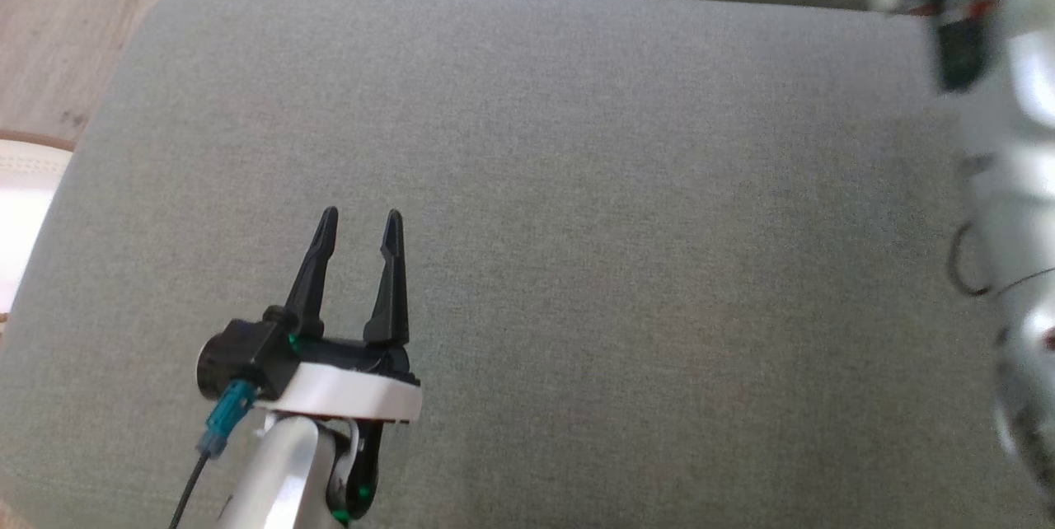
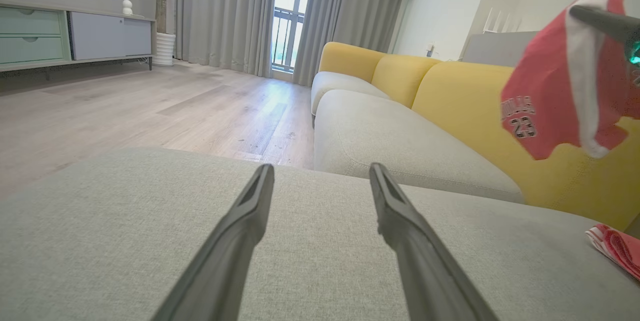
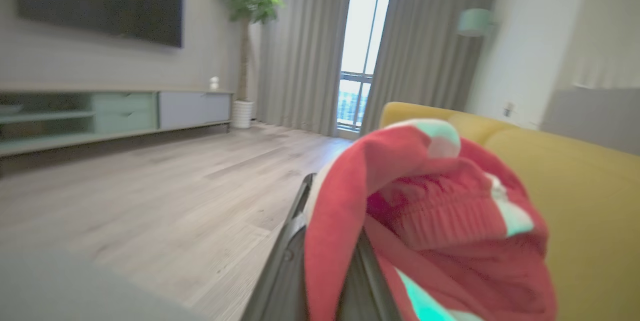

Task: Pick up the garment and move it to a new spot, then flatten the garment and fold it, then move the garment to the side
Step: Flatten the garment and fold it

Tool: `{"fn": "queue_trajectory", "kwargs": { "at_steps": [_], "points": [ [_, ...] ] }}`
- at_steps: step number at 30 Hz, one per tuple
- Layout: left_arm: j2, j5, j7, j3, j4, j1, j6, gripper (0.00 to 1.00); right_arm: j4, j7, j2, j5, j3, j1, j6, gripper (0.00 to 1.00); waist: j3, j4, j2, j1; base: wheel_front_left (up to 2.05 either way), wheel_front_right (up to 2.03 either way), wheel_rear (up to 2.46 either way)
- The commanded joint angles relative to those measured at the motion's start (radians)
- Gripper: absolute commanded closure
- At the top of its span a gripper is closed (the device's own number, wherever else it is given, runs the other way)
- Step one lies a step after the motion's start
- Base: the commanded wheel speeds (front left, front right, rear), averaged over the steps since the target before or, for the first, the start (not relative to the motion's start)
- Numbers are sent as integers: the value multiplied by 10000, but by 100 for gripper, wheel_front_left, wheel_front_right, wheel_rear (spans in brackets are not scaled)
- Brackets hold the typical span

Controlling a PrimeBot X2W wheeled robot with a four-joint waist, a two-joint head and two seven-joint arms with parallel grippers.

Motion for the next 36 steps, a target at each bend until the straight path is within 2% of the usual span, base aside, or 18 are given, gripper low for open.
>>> {"fn": "queue_trajectory", "kwargs": {
  "at_steps": [1, 7, 8, 15, 22, 23, 24, 29, 36],
  "points": [
    [32, -10, -93, 394, -327, -104, -57, 0, -357, 50, 466, -209, 1032, 228, -7, 100, -113, 36, 0, 2, 0, 0, 0],
    [31, 6, -93, 368, -326, -32, -78, 0, -167, 436, 982, 169, 4625, 2111, -7, 100, -154, 126, 0, 2, 0, 0, 0],
    [31, 6, -93, 368, -326, -32, -78, 0, -167, 436, 982, 169, 4625, 2111, -7, 100, -154, 126, 0, 2, 0, 0, 0],
    [31, 88, -93, 345, -269, -104, -93, 0, -305, 469, 1246, 1635, 7308, 3571, -7, 100, -84, 150, 0, 2, 0, 0, 0],
    [30, 145, -93, 514, -209, -31, -87, 0, -939, 447, 1188, 2749, 9153, 3956, -7, 100, -209, -198, 0, 2, 0, 0, 0],
    [30, 144, -93, 531, -200, -7, -87, 0, -1083, 408, 1148, 2898, 9345, 3952, -7, 71, -246, -282, 0, 2, 0, 0, 0],
    [30, 140, -93, 552, -196, 14, -85, 0, -1209, 381, 1103, 3075, 9455, 3941, -7, 0, -277, -372, 0, 2, 0, 0, 0],
    [30, 169, -93, 674, -247, 98, -102, 0, -1847, 157, 824, 3658, 9491, 3726, -7, 0, -473, -898, 0, 2, 0, 0, 0],
    [43, 318, -93, 964, -543, 122, -144, 0, -2958, -205, 176, 3853, 7854, 3855, -7, 0, -692, -1689, 0, 2, 0, 0, 0]
  ]
}}
